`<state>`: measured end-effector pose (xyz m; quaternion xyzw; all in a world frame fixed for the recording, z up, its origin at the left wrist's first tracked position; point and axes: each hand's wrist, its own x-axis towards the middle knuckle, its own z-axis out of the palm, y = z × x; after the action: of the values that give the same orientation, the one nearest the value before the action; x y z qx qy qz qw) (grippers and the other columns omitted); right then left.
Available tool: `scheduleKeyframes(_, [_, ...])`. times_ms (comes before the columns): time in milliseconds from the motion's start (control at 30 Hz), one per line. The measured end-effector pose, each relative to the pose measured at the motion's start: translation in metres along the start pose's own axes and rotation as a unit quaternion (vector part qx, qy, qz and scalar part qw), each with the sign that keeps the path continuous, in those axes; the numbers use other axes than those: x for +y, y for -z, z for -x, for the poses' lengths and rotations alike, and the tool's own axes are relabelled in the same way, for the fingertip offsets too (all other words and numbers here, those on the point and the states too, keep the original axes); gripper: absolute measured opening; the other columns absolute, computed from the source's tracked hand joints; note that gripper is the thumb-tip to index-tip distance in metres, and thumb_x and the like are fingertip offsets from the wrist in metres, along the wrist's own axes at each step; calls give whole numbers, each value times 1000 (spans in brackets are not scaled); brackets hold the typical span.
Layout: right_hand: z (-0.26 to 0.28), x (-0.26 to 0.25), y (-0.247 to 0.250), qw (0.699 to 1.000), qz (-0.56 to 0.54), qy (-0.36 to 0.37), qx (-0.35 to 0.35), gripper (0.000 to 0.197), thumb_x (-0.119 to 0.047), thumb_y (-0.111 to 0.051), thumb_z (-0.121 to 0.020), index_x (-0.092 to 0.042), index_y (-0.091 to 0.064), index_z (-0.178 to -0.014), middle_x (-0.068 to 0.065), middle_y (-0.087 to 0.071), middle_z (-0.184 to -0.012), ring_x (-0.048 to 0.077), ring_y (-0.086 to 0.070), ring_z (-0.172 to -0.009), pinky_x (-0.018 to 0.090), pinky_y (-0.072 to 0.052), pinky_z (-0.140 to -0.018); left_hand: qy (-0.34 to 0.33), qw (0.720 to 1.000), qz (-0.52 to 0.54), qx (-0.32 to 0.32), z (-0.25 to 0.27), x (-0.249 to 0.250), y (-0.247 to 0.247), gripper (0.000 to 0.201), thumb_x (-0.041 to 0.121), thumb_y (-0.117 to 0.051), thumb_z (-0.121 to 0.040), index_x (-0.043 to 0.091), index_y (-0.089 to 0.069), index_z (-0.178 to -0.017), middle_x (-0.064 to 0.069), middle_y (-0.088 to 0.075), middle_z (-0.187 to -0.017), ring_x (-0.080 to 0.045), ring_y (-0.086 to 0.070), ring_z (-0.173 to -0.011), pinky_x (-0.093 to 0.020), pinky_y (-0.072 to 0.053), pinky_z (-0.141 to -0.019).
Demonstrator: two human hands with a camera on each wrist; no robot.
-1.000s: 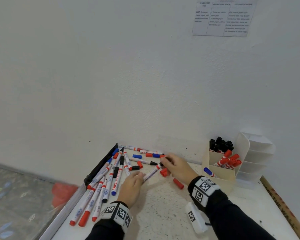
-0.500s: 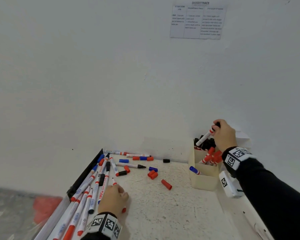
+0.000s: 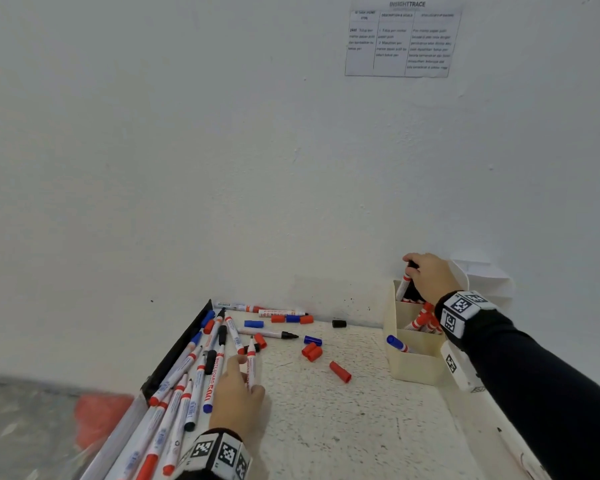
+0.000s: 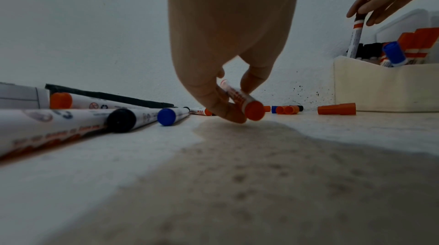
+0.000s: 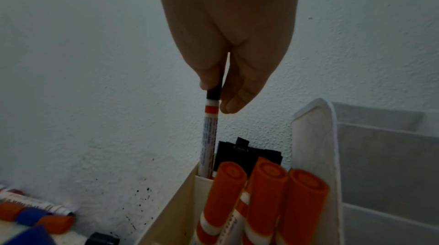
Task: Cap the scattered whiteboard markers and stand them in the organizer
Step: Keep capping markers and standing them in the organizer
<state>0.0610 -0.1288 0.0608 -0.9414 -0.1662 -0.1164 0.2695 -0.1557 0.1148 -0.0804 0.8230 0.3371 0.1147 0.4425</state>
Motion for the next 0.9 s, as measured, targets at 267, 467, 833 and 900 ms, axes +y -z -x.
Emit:
scheduleKeyframes(267, [-12, 9, -17, 997, -58, -23, 41, 25, -8, -46, -94, -4, -53, -117, 24, -61, -110, 33, -57, -90, 27, -39, -74, -17, 1000, 22, -10, 3, 2, -1, 53, 10, -63, -84, 20, -39, -129, 3, -52, -102, -16, -60, -94, -31, -53, -89])
scheduleKeyframes(467, [-13, 20, -36, 991, 106, -12, -79, 25, -15, -45, -95, -6, -62, -110, 14, -64, -115, 32, -57, -104, 30, -41, -84, -19, 1000, 21, -12, 1, 1, -2, 51, 11, -62, -85, 22, -39, -129, 6, -50, -98, -13, -59, -92, -26, -53, -85])
scheduleKeyframes(833, [-9, 26, -50, 981, 157, 13, -110, 46, -17, -41, -93, -2, -32, -137, 14, -35, -144, 31, -35, -128, 36, -30, -108, -36, 999, 9, -15, -2, -2, -2, 55, 11, -59, -88, 21, -37, -138, -3, -56, -118, -8, -58, -84, -24, -53, -79])
scheduleKeyframes(900, [-7, 27, -52, 977, 182, 20, -113, 50, -21, -41, -94, -5, -27, -140, 11, -28, -148, 30, -31, -131, 38, -30, -108, -37, 999, 8, -17, -1, -3, -2, 55, 11, -59, -88, 22, -38, -137, -4, -56, -120, -9, -58, -86, -26, -54, -81])
